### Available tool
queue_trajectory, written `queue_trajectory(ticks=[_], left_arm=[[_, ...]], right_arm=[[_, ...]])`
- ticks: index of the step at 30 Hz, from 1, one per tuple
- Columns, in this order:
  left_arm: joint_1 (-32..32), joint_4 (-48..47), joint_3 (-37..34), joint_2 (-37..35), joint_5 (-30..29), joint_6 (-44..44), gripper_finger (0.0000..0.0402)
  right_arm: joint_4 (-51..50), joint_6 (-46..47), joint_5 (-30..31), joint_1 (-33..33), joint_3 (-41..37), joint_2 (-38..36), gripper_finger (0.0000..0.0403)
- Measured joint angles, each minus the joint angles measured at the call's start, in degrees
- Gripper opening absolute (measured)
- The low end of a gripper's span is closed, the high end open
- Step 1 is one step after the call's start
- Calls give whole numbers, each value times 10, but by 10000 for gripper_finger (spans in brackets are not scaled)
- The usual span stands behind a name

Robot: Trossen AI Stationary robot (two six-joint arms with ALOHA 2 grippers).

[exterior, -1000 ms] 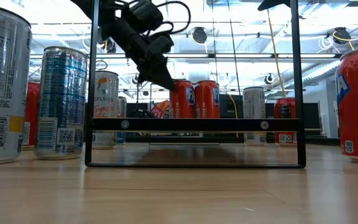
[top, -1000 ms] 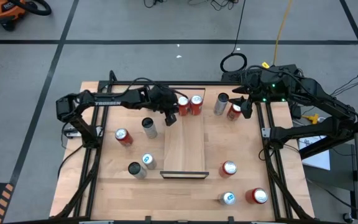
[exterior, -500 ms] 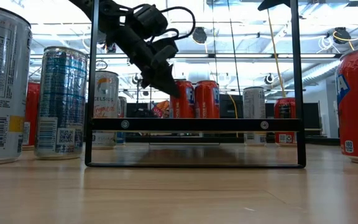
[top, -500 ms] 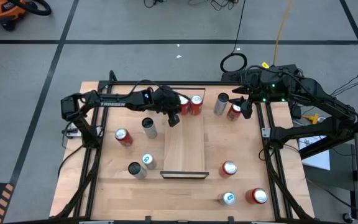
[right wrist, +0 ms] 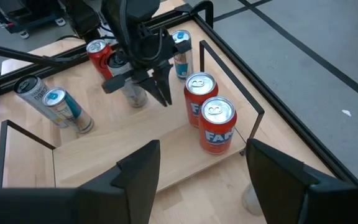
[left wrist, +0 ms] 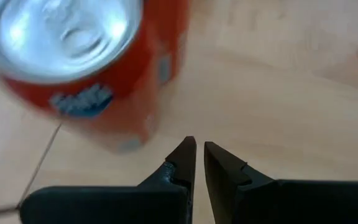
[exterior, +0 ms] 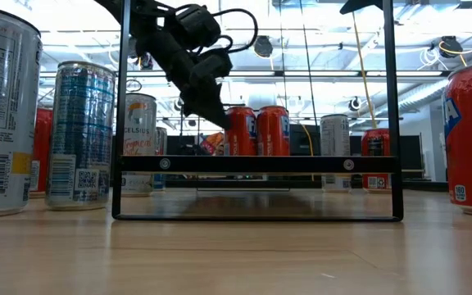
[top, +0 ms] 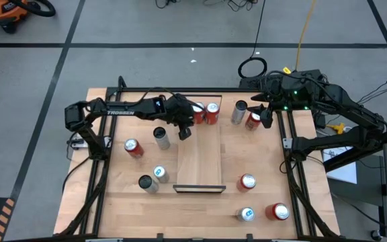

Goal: Place canned beverage on shelf
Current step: Put the left orange soda can on the shelf aligned with the other orange soda can

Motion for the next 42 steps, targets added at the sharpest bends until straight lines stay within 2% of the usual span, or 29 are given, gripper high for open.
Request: queue_trajectory(ticks=[5,18,30,42], left_arm=[[8,-14,1,-6,-39,1,35],[50,4,1,0,-42,33,35],[49,34,0,6,-40,47,35],[44,10,0,2,-38,45,35]], right_arm=[[0,0,0,0,0,0,212],[0,0,0,0,0,0,212],[0,0,0,0,0,0,212],[0,0,0,0,0,5,212]])
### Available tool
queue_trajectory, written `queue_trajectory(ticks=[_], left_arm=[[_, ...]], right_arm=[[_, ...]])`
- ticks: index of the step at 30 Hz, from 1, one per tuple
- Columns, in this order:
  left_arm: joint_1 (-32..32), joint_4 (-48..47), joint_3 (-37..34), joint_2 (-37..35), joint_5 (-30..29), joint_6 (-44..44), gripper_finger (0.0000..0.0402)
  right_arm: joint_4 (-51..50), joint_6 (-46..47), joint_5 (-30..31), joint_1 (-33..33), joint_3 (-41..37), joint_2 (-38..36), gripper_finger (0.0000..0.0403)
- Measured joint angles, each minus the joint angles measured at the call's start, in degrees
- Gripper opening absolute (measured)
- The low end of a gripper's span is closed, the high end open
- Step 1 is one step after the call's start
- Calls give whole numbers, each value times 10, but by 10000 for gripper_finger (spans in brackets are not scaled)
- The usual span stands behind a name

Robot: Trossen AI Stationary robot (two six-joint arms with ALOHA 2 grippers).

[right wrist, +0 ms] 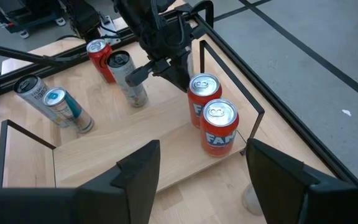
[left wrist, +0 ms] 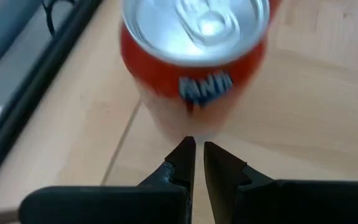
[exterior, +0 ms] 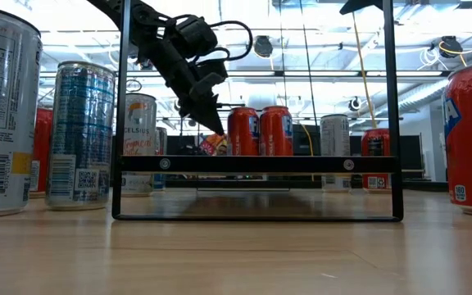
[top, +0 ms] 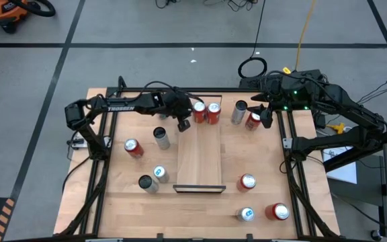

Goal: Place canned beverage on shelf
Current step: Put the left orange soda can on the shelf aligned with the other orange soda can, then adjust the orange can on the shelf

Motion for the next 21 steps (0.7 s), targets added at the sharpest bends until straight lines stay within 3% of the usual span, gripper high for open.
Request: queue_trajectory(ticks=[5,9,21], left_arm=[[-15,-66,21,-31,0,-1,35],[-31,-104,49,-66,-3,-1,35],[-45,-126,79,-169,-17,-46,35]], right_arm=[[0,0,-2,0,0,31,204],[0,-3,-2,0,0,70,175],[1,-90,-48,0,0,206,16]])
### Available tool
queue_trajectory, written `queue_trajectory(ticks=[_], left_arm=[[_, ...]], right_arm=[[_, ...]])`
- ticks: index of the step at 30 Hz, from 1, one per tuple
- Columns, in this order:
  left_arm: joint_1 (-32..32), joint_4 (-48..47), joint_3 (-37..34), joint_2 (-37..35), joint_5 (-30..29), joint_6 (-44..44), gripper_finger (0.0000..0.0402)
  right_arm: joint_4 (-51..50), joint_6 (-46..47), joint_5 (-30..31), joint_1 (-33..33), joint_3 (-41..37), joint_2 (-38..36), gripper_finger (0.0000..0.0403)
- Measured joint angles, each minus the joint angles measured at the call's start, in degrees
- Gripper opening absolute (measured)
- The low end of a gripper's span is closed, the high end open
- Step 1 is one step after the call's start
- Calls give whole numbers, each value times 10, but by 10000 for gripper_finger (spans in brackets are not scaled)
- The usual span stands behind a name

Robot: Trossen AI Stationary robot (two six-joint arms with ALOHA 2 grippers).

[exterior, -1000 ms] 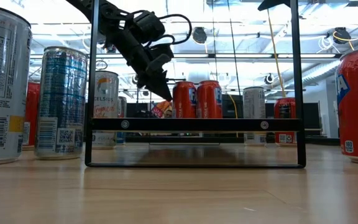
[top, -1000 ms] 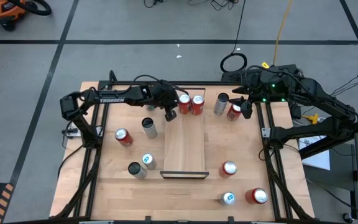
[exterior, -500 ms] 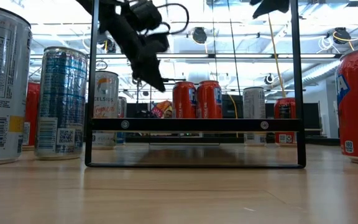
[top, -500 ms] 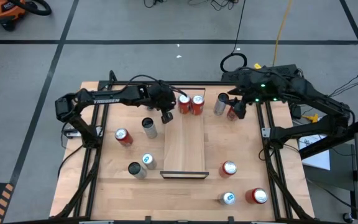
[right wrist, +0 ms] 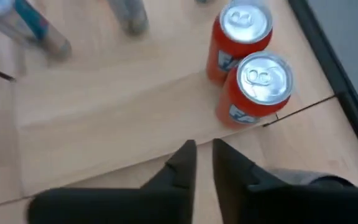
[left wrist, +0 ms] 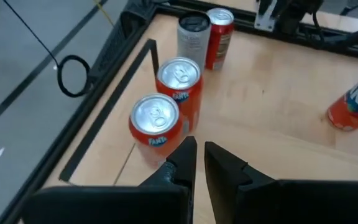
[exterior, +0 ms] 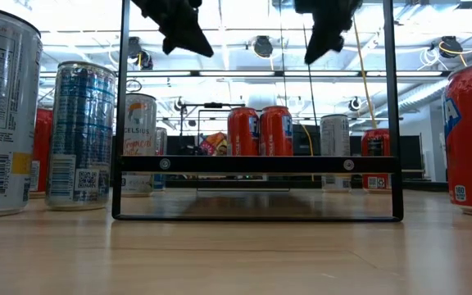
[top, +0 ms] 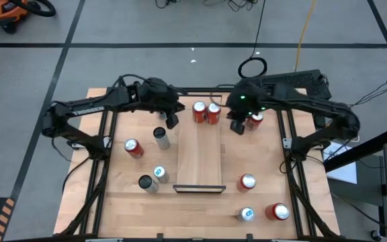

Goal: Place canned beverage on shelf
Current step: Adjust the orange can on the shelf

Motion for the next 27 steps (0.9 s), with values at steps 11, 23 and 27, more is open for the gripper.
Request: queue_trajectory(ticks=[11,23,27], left_arm=[[-1,-20,0,-18,-4,-4,35],[-12,-27,0,-18,-2,-29,35],[-14,-27,0,-18,-2,-29,35]], right_arm=[[46,-62,-42,-26,0,113,1],[68,-68,-41,-45,-1,156,1],[74,-66,-39,-49,-1,155,1]])
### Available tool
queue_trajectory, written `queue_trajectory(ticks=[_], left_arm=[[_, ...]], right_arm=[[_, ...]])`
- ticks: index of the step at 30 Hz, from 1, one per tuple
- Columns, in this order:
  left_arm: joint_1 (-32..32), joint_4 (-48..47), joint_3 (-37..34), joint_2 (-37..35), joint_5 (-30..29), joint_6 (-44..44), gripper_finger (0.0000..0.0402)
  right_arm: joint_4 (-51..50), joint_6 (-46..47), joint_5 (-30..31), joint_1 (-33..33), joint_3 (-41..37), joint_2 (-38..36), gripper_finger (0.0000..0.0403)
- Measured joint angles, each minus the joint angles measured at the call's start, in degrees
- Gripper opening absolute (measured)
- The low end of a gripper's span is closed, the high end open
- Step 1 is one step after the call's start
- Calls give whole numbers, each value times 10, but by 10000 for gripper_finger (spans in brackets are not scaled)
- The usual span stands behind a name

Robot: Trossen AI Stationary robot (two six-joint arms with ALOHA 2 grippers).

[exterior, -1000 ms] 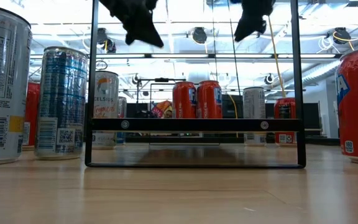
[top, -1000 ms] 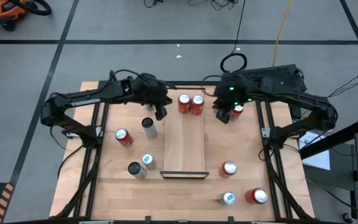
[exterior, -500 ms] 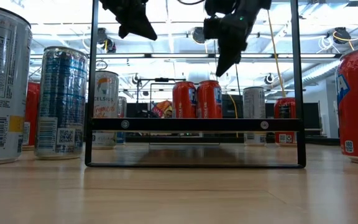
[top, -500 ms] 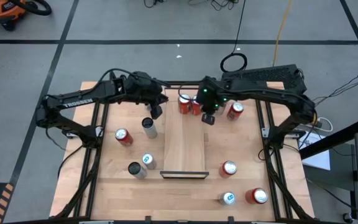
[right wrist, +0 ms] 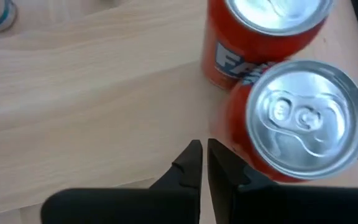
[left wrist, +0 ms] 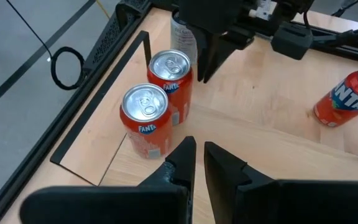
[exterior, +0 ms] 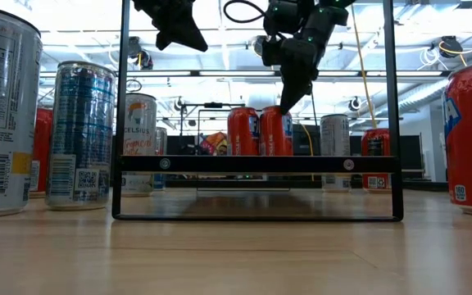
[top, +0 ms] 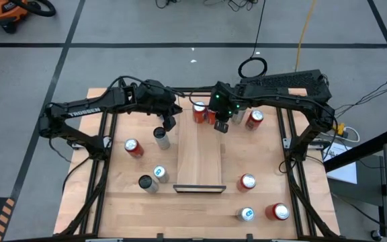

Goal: Place canned beverage on shelf
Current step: Adjust the orange can on the shelf, then put the orange soda can on the shelf aligned with the other orange soda can

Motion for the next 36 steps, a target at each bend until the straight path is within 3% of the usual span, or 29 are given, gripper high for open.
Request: queue_trajectory(ticks=[26,30,36], left_arm=[[-2,0,0,0,0,-1,35],[-10,0,0,0,1,-2,35],[-32,2,0,0,2,-22,35]], right_arm=[[-7,27,9,-1,0,-17,0],[-26,60,-9,4,0,-57,0],[-106,134,-88,15,1,-141,0]])
